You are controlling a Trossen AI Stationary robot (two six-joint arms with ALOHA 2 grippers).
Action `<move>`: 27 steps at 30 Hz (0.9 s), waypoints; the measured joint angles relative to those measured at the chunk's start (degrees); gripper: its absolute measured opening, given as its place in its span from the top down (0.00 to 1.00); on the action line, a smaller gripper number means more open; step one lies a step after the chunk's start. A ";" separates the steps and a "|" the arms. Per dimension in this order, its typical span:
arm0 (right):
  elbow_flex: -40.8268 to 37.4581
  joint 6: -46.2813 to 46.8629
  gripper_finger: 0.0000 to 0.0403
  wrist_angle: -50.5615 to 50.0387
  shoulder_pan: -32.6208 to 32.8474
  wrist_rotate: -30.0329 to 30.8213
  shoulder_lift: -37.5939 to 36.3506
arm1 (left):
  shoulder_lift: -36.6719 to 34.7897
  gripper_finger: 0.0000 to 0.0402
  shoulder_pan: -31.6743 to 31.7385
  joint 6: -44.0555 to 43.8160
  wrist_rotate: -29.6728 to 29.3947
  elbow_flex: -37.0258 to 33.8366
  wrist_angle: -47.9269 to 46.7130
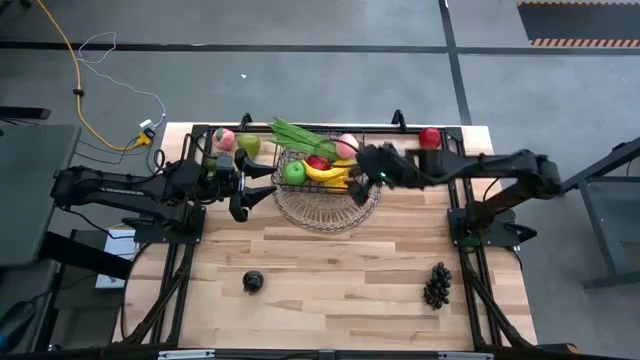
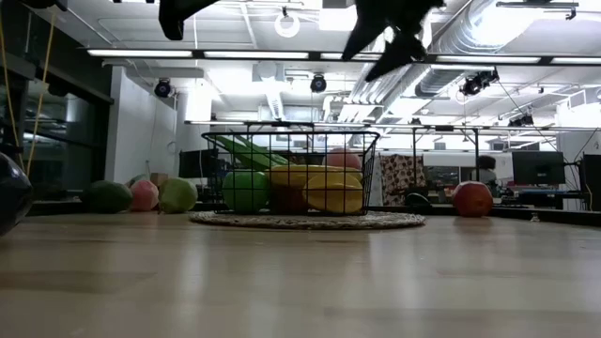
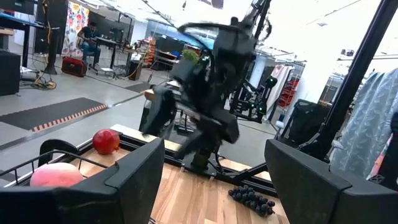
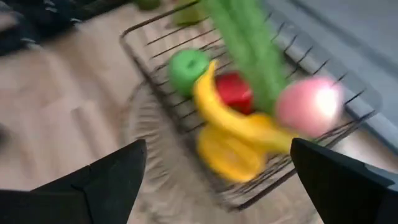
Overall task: Build produce basket
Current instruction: Put the plum into the black wire basket
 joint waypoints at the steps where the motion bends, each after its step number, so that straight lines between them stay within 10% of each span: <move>1: -3.77 1.69 0.04 3.52 0.58 -1.67 -2.18 | -0.01 0.34 0.01 0.00 0.00 0.00 0.00; 8: -20.23 11.05 0.04 24.49 2.99 -4.05 -16.89 | 0.00 0.34 0.02 0.00 0.02 0.00 -0.02; 15: -25.36 13.94 0.04 25.29 3.31 -2.15 -24.43 | 0.00 0.34 0.02 0.00 0.00 0.00 -0.02; 27: -25.38 -9.65 0.04 31.66 3.84 -9.70 -24.21 | 0.00 0.34 0.02 0.02 0.00 0.00 -0.04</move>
